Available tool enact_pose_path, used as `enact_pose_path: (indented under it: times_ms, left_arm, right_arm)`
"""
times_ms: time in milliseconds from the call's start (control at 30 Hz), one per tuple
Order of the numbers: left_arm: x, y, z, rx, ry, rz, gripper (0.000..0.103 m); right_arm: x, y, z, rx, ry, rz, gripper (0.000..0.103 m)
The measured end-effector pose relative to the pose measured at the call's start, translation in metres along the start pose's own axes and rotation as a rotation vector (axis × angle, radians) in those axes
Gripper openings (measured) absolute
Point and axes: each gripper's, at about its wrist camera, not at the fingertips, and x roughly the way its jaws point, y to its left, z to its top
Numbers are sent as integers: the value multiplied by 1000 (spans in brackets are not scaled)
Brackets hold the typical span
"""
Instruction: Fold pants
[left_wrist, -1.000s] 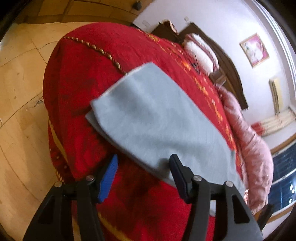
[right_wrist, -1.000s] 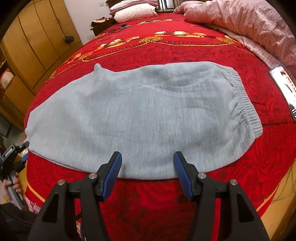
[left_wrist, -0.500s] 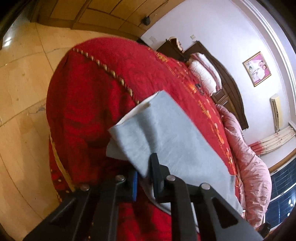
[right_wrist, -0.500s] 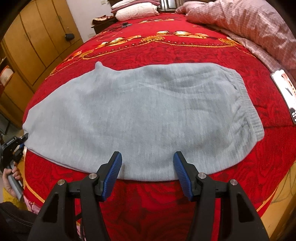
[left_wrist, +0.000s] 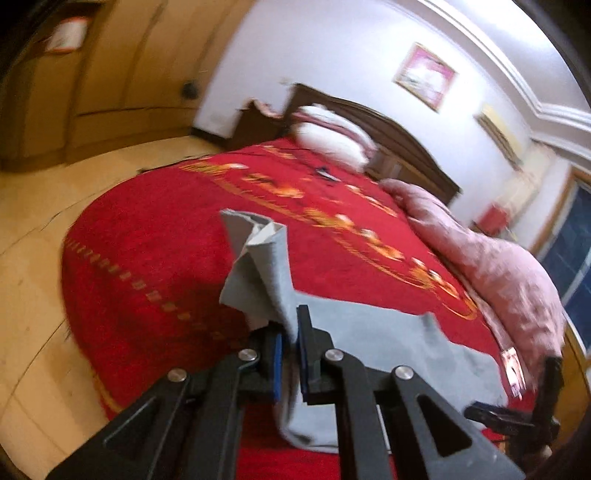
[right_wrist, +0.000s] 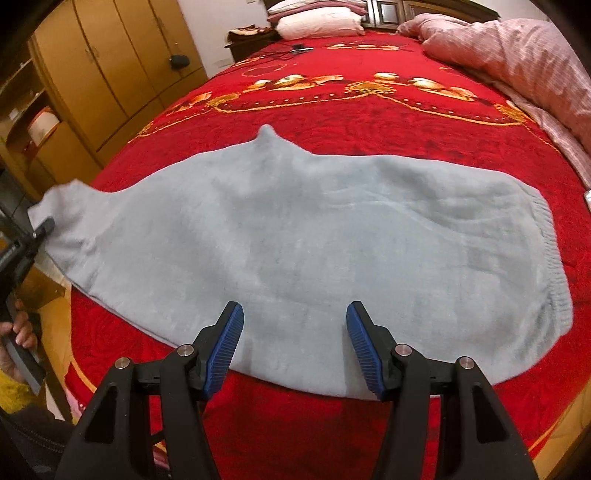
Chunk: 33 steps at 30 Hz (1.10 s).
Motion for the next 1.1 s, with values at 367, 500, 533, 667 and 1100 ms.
enact_pose_path:
  times_ms: [367,500,533,667,1100]
  left_arm:
    - [80,-69,-22,99,235,-121,7]
    - [96,-67,-40,87,301,-106,7]
    - [95,-65,-42,83,303,-108,7]
    - [84,-63,-45,83,279,-132,7]
    - [74,-67,-53,148,277,-141,7]
  right_arm:
    - [21,1,4,24,40,74,59]
    - [28,0,5,36,55,84,59]
    - [29,-1,6,38,59,86,59]
    - [30,3,14,42,69,109,59]
    - [72,57,92,205,189,511,60]
